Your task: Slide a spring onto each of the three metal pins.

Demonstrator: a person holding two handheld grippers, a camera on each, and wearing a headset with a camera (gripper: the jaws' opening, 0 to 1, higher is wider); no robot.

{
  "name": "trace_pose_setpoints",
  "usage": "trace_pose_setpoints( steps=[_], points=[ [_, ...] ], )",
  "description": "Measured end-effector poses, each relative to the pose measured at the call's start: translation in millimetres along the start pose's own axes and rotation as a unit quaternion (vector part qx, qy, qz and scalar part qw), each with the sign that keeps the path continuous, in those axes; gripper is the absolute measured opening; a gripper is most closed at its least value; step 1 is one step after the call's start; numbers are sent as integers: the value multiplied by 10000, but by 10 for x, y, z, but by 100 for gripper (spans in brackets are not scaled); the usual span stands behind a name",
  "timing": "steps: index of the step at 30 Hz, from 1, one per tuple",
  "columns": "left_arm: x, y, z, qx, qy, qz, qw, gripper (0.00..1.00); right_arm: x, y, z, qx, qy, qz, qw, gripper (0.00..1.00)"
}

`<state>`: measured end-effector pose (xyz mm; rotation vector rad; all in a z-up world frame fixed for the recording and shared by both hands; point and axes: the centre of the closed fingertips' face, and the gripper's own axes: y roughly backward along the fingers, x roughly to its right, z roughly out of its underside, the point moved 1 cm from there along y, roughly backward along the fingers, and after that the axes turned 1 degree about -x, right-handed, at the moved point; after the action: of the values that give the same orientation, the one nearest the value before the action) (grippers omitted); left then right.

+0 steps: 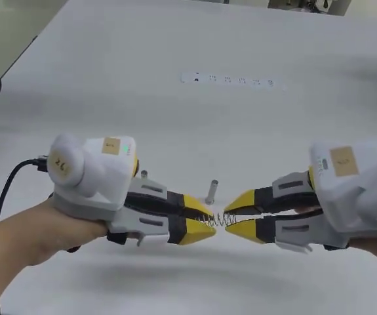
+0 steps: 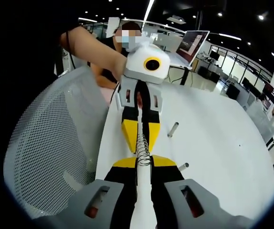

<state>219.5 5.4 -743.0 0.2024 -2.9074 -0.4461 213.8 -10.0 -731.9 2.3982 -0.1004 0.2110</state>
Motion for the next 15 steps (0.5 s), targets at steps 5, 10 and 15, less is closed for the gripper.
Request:
trace_pose_setpoints(
  steps=[5,10,15],
  points=[
    [-22,0,-20,52,-50,-13,10000,3,25,27,-47,47,42,27,10000,6],
    [-36,-5,-29,77,-74,-25,9999,3,44,58,-115,135,63,16,9999,7],
    [-21,-49,20,-65,-177,-43,9998,2,29,35,-243,343,-23,-62,9994,7]
  ],
)
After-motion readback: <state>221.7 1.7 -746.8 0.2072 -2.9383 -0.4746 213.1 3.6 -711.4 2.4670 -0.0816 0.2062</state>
